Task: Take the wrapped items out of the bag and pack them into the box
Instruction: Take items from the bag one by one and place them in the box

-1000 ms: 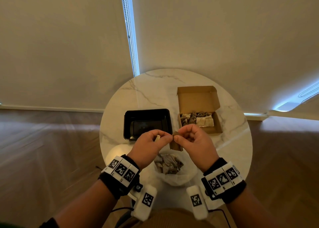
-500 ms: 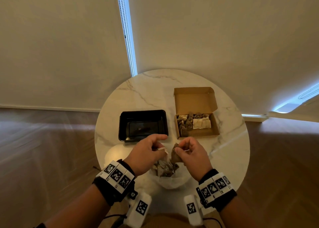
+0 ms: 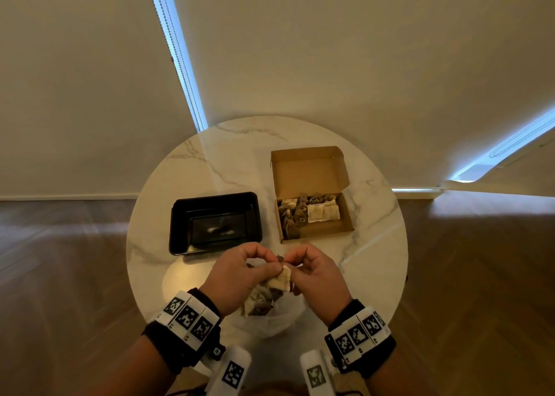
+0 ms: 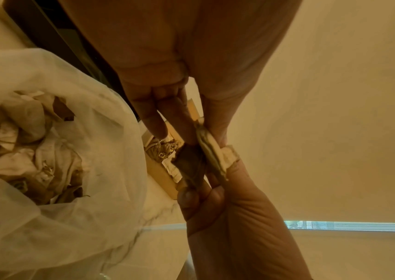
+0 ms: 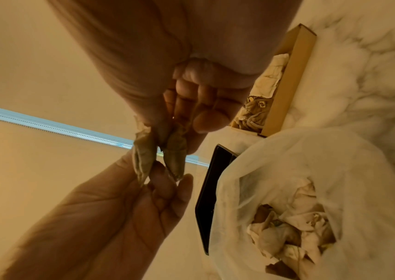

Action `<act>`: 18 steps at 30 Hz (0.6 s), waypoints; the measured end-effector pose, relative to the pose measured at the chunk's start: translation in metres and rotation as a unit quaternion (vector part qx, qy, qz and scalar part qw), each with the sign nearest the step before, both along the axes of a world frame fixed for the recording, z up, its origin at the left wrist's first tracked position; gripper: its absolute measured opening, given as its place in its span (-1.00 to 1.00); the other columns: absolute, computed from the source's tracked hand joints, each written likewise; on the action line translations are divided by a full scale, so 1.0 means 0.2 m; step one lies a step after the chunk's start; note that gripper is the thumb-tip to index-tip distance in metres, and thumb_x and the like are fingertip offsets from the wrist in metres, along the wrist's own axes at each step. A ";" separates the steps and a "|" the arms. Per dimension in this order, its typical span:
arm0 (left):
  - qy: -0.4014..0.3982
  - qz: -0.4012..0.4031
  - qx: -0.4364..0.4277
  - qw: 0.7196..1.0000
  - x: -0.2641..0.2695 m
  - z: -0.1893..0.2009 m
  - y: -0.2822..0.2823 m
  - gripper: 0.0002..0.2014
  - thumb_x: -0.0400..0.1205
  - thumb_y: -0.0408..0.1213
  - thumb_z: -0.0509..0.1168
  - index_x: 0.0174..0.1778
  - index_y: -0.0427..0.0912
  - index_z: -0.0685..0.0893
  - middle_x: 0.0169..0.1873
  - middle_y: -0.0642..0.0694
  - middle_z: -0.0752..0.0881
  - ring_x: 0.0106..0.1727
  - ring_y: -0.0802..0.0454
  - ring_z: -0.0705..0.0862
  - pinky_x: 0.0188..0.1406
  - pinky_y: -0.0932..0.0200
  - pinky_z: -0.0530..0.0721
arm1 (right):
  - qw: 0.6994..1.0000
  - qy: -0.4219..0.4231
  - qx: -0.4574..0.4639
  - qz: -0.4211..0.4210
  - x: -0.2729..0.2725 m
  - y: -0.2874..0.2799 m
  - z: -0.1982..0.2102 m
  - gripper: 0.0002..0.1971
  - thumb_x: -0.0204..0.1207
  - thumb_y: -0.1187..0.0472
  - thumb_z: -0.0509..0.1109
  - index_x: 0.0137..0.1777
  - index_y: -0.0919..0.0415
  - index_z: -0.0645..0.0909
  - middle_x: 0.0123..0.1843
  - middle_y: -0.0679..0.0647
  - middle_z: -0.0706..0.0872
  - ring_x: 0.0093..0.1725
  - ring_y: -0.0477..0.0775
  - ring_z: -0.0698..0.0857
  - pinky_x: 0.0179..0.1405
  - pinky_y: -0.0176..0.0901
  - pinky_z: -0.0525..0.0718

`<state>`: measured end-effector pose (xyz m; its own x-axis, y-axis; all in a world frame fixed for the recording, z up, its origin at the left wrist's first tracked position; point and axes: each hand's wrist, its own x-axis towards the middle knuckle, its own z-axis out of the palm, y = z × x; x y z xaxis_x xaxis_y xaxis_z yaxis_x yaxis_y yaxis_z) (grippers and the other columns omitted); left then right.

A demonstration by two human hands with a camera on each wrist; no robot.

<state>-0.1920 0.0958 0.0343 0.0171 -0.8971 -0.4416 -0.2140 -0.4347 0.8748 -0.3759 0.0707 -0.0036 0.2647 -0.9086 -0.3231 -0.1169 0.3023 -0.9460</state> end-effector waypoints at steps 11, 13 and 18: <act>-0.001 0.030 -0.004 1.000 -0.15 -0.06 -0.14 -0.92 0.59 -0.28 0.55 -0.08 -0.11 0.78 -0.19 -0.10 0.85 -0.18 0.00 0.84 -0.05 0.01 0.87 | 0.998 -0.014 0.035 0.052 -0.21 -0.10 0.06 -0.88 0.60 0.23 0.51 -0.01 0.30 0.73 -0.20 0.13 0.83 -0.25 -0.05 0.77 -0.32 -0.23 0.66; 0.004 0.038 -0.002 0.999 -0.18 -0.06 -0.16 -0.90 0.59 -0.27 0.56 -0.07 -0.12 0.77 -0.17 -0.12 0.85 -0.16 -0.02 0.85 -0.07 0.02 0.87 | 0.998 -0.019 0.035 0.047 -0.21 -0.12 0.03 -0.88 0.53 0.39 0.56 -0.01 0.35 0.68 -0.17 0.20 0.83 -0.20 0.04 0.80 -0.18 -0.19 0.76; 0.024 0.068 -0.006 0.997 -0.24 -0.08 -0.21 -0.89 0.60 -0.33 0.54 -0.02 -0.13 0.76 -0.17 -0.04 0.84 -0.19 0.20 0.83 -0.15 0.28 0.80 | 0.998 0.042 0.027 0.045 -0.23 -0.27 -0.04 -0.66 0.50 0.32 0.62 0.20 0.16 0.61 0.01 0.17 0.86 0.05 0.12 0.85 0.07 0.05 0.84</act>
